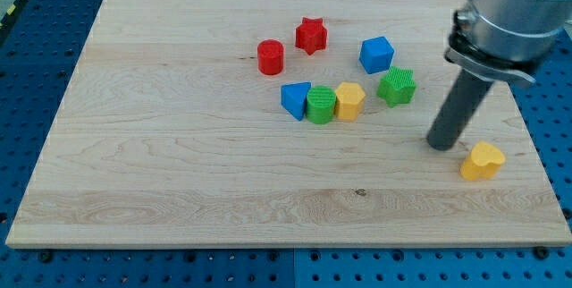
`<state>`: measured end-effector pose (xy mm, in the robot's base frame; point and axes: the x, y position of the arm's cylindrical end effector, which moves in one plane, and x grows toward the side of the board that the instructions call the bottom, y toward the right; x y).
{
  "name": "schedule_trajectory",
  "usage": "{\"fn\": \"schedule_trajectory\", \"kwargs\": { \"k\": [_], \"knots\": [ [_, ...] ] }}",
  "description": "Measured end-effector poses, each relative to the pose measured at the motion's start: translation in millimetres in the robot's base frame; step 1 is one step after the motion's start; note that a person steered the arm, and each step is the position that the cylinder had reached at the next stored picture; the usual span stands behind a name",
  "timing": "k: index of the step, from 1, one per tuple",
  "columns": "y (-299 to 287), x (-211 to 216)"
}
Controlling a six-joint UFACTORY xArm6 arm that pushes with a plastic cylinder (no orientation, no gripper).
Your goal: Move the green star to the right
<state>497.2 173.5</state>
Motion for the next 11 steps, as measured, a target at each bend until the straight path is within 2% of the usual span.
{"fn": "schedule_trajectory", "kwargs": {
  "k": [2, 3, 5, 6, 8, 11],
  "knots": [
    [-16, -11],
    [-44, -23],
    [-86, -72],
    [-76, -79],
    [-9, -78],
    [5, -68]
  ]
}}
